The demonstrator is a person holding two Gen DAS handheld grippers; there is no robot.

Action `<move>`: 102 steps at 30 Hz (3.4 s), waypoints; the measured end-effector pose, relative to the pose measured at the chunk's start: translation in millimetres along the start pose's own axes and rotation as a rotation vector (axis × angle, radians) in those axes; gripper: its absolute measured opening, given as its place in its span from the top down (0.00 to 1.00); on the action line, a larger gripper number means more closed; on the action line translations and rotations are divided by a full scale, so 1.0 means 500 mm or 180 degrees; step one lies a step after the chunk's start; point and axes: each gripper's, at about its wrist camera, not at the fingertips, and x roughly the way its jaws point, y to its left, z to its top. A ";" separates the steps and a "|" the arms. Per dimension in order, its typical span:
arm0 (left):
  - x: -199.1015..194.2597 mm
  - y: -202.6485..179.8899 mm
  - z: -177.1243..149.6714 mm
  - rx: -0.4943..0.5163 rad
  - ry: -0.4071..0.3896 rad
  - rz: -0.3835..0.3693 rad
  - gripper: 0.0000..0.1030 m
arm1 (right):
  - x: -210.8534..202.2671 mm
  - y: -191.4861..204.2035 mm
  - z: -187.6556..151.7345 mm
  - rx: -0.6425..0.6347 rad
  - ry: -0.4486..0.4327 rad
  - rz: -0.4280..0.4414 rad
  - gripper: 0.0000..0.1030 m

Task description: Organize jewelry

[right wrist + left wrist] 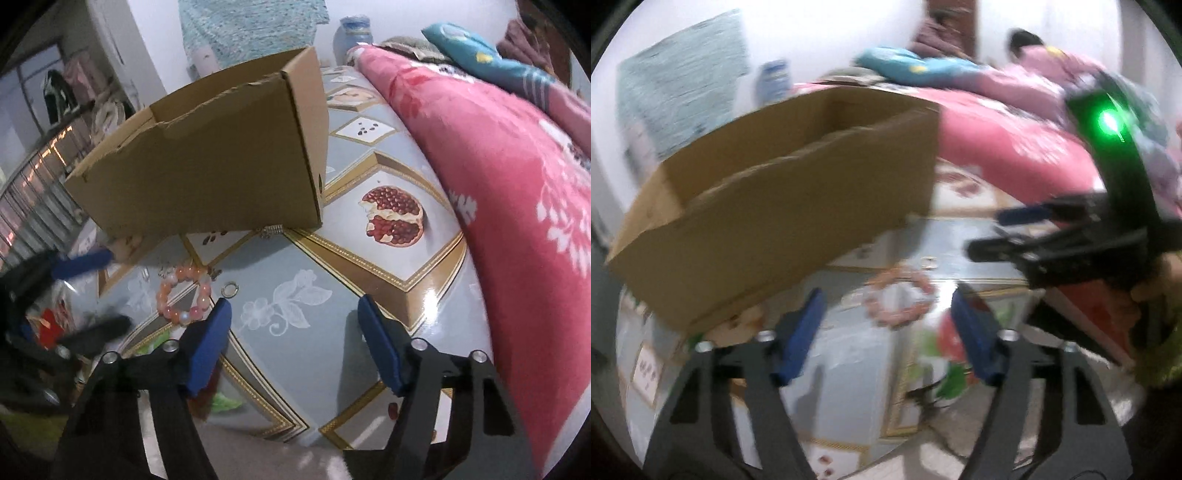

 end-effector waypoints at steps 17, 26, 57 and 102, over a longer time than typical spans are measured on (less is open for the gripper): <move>0.050 0.011 0.033 -0.0208 0.0166 -0.0366 0.92 | -0.002 -0.013 -0.010 0.0045 -0.0083 0.0112 0.36; -0.052 0.168 0.035 -0.1294 -0.0227 -0.0688 0.92 | -0.001 -0.007 -0.010 0.0023 -0.0075 0.0058 0.37; 0.036 0.130 -0.038 -0.0824 0.0146 0.0018 0.68 | 0.013 0.045 -0.008 -0.0169 -0.0019 0.0128 0.54; 0.100 0.086 -0.002 -0.0118 0.0273 0.0056 0.95 | 0.017 0.050 -0.012 -0.0233 -0.0057 0.0190 0.53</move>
